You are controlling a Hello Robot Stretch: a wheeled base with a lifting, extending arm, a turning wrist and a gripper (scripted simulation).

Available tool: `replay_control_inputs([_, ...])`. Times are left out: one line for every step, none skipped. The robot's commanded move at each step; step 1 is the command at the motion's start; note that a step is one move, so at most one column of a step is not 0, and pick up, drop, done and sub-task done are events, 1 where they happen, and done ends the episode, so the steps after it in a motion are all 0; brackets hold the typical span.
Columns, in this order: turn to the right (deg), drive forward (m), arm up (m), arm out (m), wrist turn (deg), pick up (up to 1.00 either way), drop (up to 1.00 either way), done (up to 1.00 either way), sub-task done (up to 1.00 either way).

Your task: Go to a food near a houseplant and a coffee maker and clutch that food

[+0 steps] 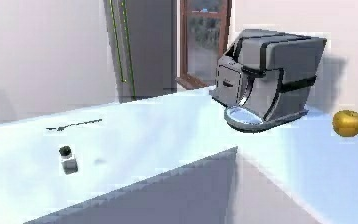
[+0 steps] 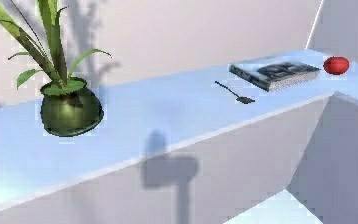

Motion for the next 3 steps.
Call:
replay_control_inputs([45.0,0.0,0.0,0.0,0.0,0.0,0.0,0.0,0.0])
replay_control_inputs([39.0,0.0,0.0,0.0,0.0,0.0,0.0,0.0,0.0])
replay_control_inputs([0.0,0.25,0.0,0.0,0.0,0.0,0.0,0.0,0.0])
